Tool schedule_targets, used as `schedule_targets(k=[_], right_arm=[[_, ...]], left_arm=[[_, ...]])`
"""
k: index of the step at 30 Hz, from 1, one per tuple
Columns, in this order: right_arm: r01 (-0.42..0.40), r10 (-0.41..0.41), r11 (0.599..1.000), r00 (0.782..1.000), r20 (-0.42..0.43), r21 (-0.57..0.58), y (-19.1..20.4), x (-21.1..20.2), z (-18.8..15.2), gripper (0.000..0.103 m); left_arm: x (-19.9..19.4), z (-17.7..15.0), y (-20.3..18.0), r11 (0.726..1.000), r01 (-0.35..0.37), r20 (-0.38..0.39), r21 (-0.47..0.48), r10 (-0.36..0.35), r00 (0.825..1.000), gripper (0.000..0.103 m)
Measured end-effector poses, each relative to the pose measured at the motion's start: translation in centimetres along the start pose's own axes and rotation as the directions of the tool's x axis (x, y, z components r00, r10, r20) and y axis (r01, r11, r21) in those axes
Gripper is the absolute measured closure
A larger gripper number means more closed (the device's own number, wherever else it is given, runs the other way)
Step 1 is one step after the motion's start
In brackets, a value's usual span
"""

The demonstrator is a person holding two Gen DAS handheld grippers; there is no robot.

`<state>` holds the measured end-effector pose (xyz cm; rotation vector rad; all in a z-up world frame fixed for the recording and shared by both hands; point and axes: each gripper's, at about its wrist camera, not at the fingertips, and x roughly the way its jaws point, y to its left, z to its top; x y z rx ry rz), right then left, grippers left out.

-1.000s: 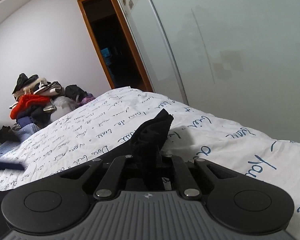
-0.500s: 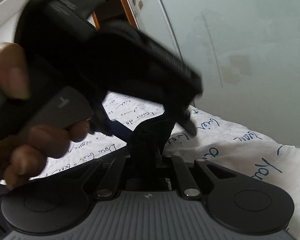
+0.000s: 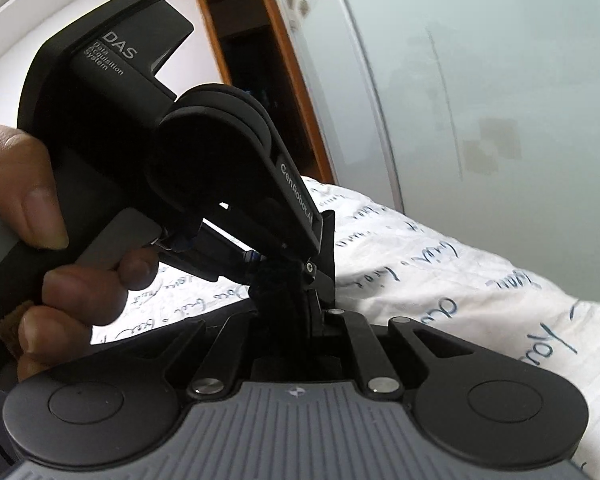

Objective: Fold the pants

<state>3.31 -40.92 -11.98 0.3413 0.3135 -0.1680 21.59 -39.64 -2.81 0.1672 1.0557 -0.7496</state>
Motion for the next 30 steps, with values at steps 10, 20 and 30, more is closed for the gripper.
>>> schedule_targets(k=[10,20,30], right_arm=[[-0.174,0.168,0.952,0.985,-0.046,-0.252,10.4,-2.8,-1.1,0.097],[-0.417,0.341,0.821,0.906,-0.250,-0.390,22.3,-3.0,-6.4,0.096],[-0.482,0.370,0.720,0.875,-0.312,-0.498,27.9,-2.8,-7.9,0.096]], left_arm=[[-9.3,-6.8,11.6,0.967,0.085,0.125,-0.241,-0.056,0.991,0.094],[-13.5,-17.1,23.9,0.843,0.093,0.168,-0.529,-0.003,0.986,0.094],[-15.4,-21.1,30.3,0.730,0.209,0.255,-0.650,-0.049,0.966,0.094]])
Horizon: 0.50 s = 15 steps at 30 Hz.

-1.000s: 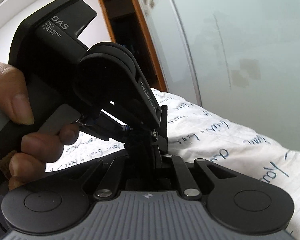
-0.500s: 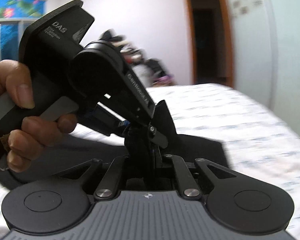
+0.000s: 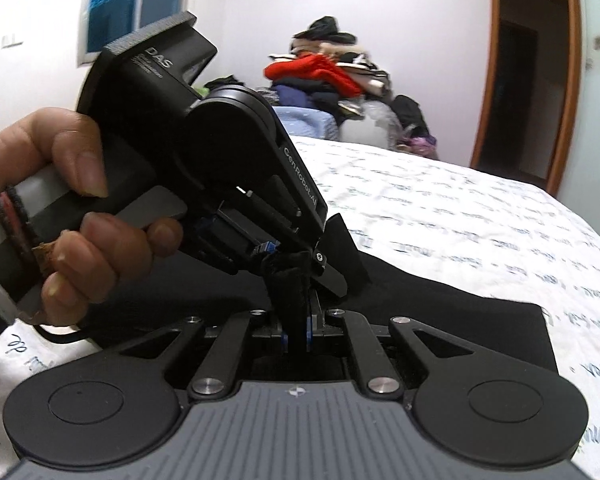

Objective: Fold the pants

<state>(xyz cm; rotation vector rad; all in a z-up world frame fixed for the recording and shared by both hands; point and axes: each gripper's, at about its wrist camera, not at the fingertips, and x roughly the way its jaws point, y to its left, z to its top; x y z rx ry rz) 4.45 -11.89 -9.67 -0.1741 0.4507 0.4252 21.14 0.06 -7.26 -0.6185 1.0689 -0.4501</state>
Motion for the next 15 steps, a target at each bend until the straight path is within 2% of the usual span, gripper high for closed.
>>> schedule_targets(k=[6,10,15], right_arm=[[-0.035,0.033,0.998,0.999,-0.030,-0.047,0.8,1.9,0.4,0.096],[-0.069,0.067,0.995,0.997,-0.031,-0.071,1.2,2.3,0.8,0.096],[-0.098,0.093,0.991,0.994,-0.052,-0.092,2.1,3.5,0.8,0.096]], left_arm=[[-0.7,0.3,3.2,0.998,0.026,0.019,-0.065,-0.025,1.000,0.094],[-1.9,0.1,3.8,0.999,0.022,0.053,-0.048,-0.020,0.998,0.094],[-2.0,-0.2,5.1,0.996,0.041,0.068,-0.076,-0.036,0.997,0.094]])
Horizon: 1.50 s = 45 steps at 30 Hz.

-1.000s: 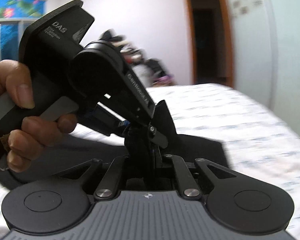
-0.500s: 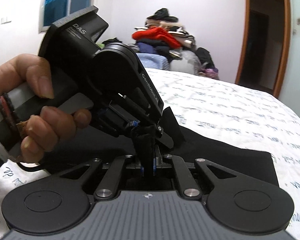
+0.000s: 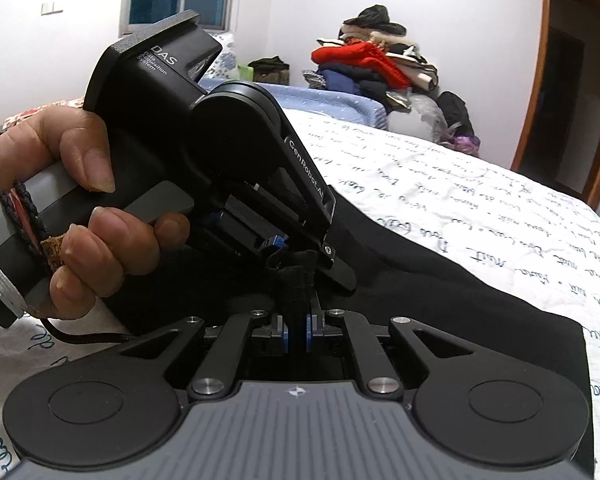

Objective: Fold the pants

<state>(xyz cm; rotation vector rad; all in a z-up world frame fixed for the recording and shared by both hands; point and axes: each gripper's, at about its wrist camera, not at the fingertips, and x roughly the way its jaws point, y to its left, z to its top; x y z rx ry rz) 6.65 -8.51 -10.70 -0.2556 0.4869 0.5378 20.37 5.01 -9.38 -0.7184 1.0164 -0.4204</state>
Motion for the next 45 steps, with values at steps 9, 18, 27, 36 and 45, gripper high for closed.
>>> schedule_targets(k=[9,18,27,36,45], right_arm=[[-0.002,0.002,1.000,0.999,-0.039,-0.005,0.0,1.3,0.1,0.097],[-0.136,0.140,0.976,0.990,-0.014,0.169,-2.3,-1.0,-0.6,0.091],[-0.255,0.239,0.922,0.967,0.090,0.292,-6.7,-4.4,1.6,0.085],[-0.177,0.174,0.976,0.984,0.034,0.128,-5.2,3.3,7.9,0.015],[-0.196,0.217,0.972,0.960,-0.175,0.129,-2.5,10.5,5.1,0.043]], left_arm=[[0.4,-0.2,2.3,0.994,0.084,-0.006,-0.067,-0.085,0.996,0.085],[-6.7,-1.0,5.5,0.966,0.139,0.141,-0.218,-0.109,0.984,0.054],[-23.0,-5.6,8.4,0.980,-0.008,0.424,-0.198,0.093,0.901,0.054],[-27.2,-8.1,7.3,0.953,-0.250,0.577,-0.172,0.303,0.758,0.046],[-22.1,-8.7,8.6,0.926,-0.363,0.533,-0.102,0.359,0.766,0.046]])
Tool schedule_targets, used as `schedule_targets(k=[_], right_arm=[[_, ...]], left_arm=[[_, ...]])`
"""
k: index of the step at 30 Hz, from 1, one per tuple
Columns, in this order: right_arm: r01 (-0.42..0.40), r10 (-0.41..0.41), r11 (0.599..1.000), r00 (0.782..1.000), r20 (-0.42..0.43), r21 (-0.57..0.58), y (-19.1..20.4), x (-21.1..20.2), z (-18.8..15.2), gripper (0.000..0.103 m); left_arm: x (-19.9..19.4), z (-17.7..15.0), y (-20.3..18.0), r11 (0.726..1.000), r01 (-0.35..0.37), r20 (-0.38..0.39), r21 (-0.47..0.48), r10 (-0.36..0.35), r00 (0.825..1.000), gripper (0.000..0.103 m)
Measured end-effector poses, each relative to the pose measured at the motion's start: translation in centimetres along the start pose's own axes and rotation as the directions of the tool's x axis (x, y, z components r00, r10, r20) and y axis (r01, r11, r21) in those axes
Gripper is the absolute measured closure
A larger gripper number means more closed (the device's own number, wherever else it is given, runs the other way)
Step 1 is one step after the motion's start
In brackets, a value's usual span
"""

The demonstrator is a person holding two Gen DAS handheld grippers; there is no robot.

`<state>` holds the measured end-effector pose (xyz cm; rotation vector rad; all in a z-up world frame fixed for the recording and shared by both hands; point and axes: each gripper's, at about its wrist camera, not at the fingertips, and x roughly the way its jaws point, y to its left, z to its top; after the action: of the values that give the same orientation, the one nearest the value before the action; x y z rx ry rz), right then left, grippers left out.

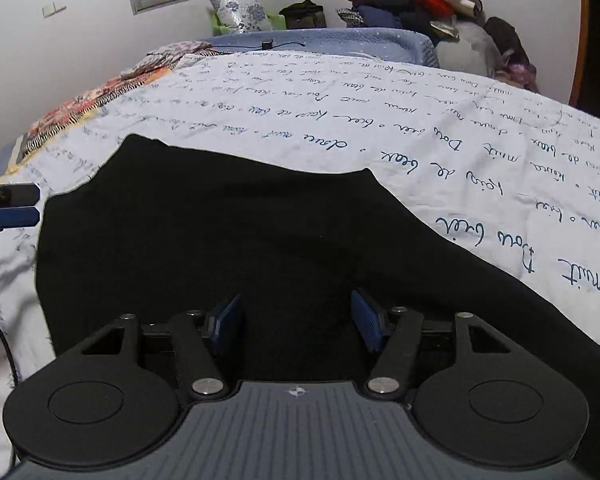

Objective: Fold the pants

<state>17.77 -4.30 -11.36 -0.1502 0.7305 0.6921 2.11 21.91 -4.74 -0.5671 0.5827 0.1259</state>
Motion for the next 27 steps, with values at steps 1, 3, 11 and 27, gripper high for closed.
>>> schedule_targets(k=[1,3,11,27], right_arm=[[0.002,-0.002,1.000,1.000,0.001,0.013,0.0,-0.3,0.2,0.043],[-0.020,0.017,0.999,0.998,0.061,0.046,0.1,-2.0,0.5,0.042],[-0.059,0.058,0.998,0.998,0.032,0.022,1.2,-1.6,-1.4,0.027],[0.026,0.067,0.711,0.992,0.105,-0.703,21.6,2.1,-2.9,0.028]], left_arm=[[0.5,-0.3,-0.1,1.000,-0.013,0.002,0.020,0.013,1.000,0.045],[0.5,-0.5,0.2,1.000,-0.009,0.001,0.016,0.009,1.000,0.043],[-1.0,0.2,2.5,0.996,-0.044,0.036,-0.073,0.046,0.998,0.041],[-2.6,-2.7,10.0,0.952,0.036,0.225,-0.303,0.035,0.974,0.033]])
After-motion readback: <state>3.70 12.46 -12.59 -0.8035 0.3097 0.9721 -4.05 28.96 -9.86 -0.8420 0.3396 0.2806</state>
